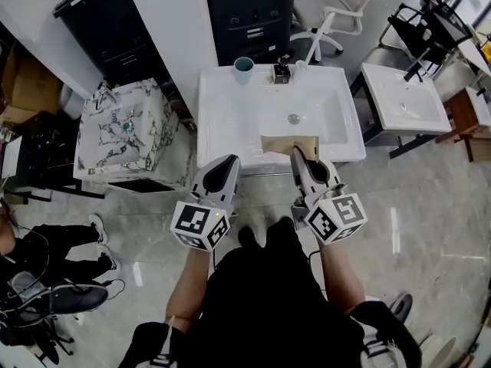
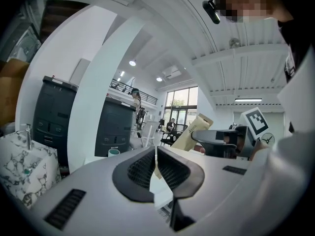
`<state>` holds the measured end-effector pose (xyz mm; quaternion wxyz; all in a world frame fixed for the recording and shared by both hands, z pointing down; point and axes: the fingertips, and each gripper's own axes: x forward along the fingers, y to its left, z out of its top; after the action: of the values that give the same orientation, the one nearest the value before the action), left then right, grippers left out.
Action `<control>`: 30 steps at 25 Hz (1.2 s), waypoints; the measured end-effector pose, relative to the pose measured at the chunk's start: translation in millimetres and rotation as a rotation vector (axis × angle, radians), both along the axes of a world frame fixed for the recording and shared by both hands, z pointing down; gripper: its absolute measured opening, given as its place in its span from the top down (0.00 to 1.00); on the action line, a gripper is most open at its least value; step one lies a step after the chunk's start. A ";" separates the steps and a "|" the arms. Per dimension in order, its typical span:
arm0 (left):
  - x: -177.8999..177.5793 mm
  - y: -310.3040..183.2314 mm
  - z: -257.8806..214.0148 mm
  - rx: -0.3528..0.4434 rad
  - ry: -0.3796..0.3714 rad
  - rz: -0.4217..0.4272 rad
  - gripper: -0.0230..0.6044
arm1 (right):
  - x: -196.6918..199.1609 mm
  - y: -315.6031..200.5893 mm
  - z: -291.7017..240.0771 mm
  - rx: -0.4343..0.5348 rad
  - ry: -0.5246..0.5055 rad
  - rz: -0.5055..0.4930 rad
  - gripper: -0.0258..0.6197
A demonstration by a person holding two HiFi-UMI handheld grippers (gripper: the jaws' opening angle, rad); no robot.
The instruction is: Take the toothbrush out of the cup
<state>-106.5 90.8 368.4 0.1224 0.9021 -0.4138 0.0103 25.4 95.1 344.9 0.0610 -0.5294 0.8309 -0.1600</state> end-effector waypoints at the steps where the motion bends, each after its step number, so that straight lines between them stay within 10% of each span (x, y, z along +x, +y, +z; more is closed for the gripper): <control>1: 0.7 -0.8 -1.2 0.006 0.001 -0.001 0.92 | 0.1 1.4 -0.9 0.006 0.001 -0.003 0.89; 30: 6.6 11.9 -10.7 0.029 0.006 0.002 0.92 | -5.2 28.2 -9.2 0.047 0.030 -0.047 0.89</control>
<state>-99.9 102.7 357.6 0.1107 0.9042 -0.4126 0.0019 20.2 123.3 335.7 0.0572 -0.5103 0.8476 -0.1340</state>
